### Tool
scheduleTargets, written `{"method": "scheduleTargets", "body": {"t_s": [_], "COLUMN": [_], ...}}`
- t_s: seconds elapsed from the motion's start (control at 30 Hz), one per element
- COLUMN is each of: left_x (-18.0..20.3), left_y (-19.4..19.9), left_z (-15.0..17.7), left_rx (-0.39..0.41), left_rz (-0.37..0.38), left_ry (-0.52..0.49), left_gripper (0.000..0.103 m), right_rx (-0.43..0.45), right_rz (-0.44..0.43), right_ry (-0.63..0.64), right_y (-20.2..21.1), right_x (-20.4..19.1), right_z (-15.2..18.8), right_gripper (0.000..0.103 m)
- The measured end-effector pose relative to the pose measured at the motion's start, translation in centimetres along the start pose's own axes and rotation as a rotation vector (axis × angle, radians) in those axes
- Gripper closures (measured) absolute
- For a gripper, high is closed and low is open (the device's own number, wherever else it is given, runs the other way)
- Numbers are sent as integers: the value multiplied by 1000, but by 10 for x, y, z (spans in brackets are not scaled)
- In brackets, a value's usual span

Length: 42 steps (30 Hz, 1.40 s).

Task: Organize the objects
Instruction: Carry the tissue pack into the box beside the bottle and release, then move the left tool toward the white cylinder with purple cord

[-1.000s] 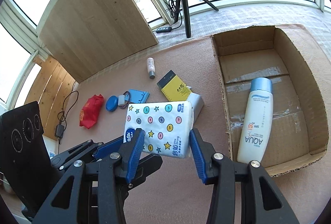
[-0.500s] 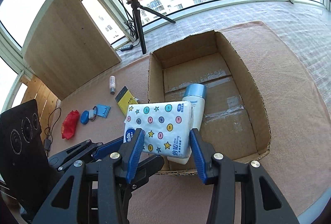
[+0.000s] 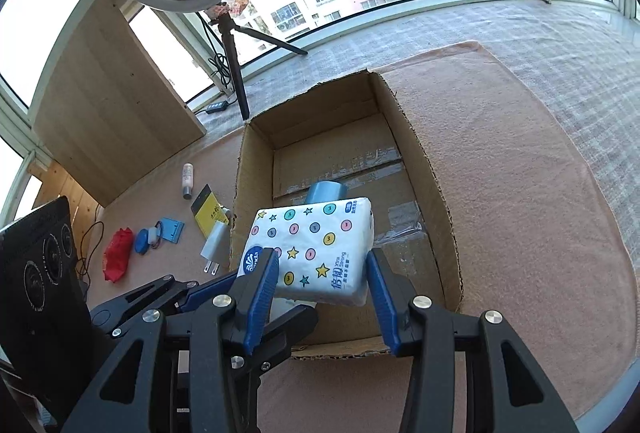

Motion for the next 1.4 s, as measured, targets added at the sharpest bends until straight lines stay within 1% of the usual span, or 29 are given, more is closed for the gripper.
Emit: {"method": "scheduleTargets", "body": {"t_s": [0.2, 0.37, 0.6, 0.8, 1.0, 1.03, 1.17, 1.33, 1.4], "left_x": [-4, -15, -33, -61, -108, -118, -164, -224, -248], "left_y": [1, 11, 33, 55, 70, 72, 80, 96, 102], "left_z": [0, 1, 7, 19, 44, 50, 75, 115, 132], "left_rx": [3, 22, 54, 69, 46, 40, 14, -8, -20], "left_rz": [-60, -87, -126, -152, -174, -182, -214, -274, -298], "left_ry": [-10, -5, 8, 40, 105, 117, 187, 275, 316], "left_gripper": [50, 50, 49, 47, 45, 45, 44, 44, 44], "right_rx": [23, 45, 45, 21, -29, -42, -99, -193, -223], "right_rz": [-2, 3, 0, -11, -33, -41, -77, -132, -136], "right_ry": [-28, -35, -19, 21, 84, 99, 134, 158, 191], "right_y": [10, 15, 11, -2, -34, -41, -77, -129, -148], "right_x": [6, 3, -12, -36, -74, -82, -114, -158, -176], "right_z": [-3, -3, -4, -3, -2, -1, 2, 10, 11], "right_gripper": [56, 52, 51, 49, 47, 45, 44, 44, 44]}}
Point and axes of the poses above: each gripper's, at about its wrist camera, not at the fingertips, and y roughly against the way its jaws point, x to its right, z to its underside, the point moved 6 cm from there along -y, roughly the way its jaws point, and after that the axes turned 15 degrees about -z, right-handed, at the moved point
